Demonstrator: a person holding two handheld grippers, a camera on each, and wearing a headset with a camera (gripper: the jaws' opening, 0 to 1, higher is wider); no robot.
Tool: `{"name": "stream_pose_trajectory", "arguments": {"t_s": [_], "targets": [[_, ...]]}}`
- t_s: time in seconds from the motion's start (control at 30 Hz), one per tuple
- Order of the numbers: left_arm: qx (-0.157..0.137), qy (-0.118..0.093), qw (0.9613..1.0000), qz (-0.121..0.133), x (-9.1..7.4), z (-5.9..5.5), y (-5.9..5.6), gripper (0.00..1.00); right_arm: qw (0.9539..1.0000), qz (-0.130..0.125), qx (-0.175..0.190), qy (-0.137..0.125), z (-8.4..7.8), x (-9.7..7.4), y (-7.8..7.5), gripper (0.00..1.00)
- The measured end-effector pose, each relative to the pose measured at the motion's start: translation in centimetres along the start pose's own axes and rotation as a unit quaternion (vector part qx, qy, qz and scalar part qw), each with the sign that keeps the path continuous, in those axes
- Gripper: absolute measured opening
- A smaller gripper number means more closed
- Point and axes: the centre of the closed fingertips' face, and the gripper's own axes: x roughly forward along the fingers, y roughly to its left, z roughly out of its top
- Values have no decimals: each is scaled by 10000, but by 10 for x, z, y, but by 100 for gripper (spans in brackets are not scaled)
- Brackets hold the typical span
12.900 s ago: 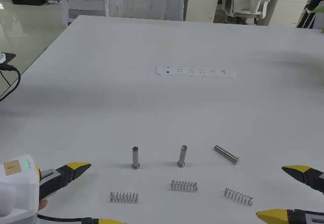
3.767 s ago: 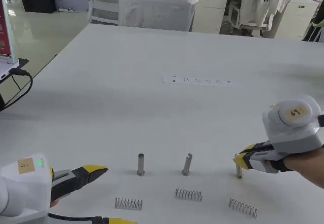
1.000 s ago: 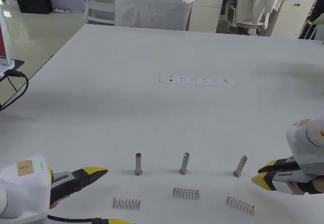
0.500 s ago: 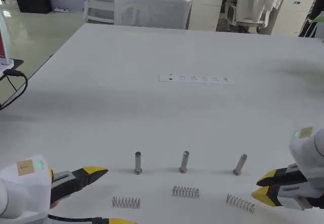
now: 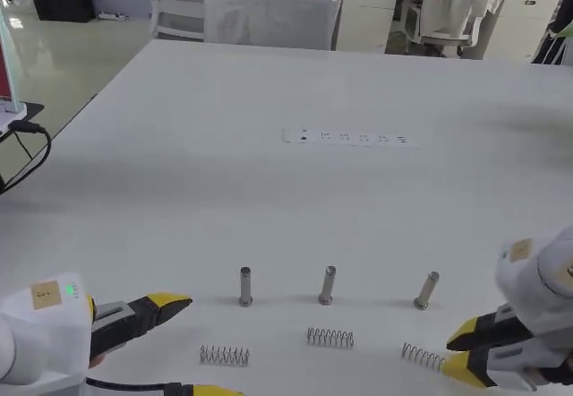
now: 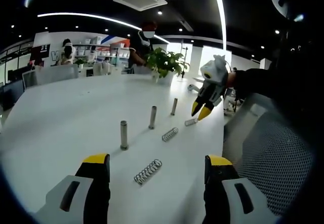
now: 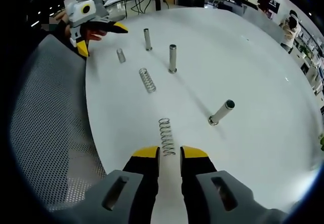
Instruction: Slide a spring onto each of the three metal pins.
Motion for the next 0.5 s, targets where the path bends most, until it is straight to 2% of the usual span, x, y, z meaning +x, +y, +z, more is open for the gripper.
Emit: {"name": "stream_pose_trajectory", "arguments": {"t_s": [0.5], "targets": [[-32, -3, 10000, 10, -1, -3, 2, 72, 9987, 83, -323, 379, -5, 8, 2, 12]]}}
